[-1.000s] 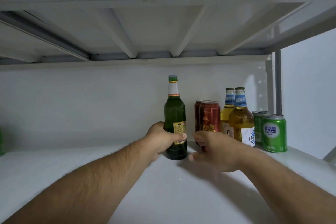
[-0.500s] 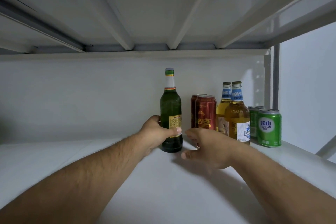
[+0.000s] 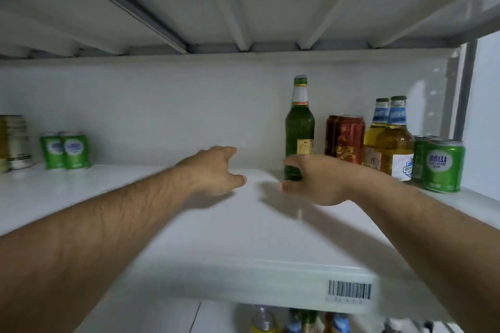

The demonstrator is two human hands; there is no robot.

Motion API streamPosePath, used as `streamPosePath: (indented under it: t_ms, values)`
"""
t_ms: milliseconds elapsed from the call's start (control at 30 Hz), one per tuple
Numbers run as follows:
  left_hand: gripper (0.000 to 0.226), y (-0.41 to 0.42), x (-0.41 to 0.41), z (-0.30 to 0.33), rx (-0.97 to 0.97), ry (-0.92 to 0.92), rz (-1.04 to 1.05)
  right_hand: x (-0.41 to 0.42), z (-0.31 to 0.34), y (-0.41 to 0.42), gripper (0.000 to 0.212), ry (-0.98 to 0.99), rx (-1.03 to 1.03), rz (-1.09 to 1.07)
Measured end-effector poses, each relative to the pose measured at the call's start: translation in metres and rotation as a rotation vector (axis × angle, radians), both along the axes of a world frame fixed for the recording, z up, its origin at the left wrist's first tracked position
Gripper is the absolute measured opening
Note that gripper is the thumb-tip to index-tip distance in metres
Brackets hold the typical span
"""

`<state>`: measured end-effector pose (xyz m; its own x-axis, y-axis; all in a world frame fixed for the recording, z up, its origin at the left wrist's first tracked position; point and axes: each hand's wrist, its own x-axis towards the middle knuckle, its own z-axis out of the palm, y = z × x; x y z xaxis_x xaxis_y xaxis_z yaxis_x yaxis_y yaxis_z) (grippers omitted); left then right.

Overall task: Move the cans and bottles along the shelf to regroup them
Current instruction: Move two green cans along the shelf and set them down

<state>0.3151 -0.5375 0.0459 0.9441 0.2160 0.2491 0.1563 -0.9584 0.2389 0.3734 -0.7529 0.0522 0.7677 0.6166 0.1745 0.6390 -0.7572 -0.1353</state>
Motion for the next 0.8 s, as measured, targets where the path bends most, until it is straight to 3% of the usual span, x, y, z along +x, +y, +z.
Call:
streamPosePath:
  t_ms: [133,533,800]
  values:
    - [0.085,0.045,-0.071,0.0,0.046,-0.017,0.079,-0.045,0.006,0.062,0.073,-0.083,-0.027,0.072]
    - [0.082,0.208,-0.305,-0.022,-0.03,0.013,0.448,-0.21,0.001,0.273,0.077,-0.144,-0.098,0.355]
    - [0.081,0.254,-0.371,-0.029,-0.068,0.001,0.557,-0.255,-0.001,0.343,0.078,-0.157,-0.155,0.361]
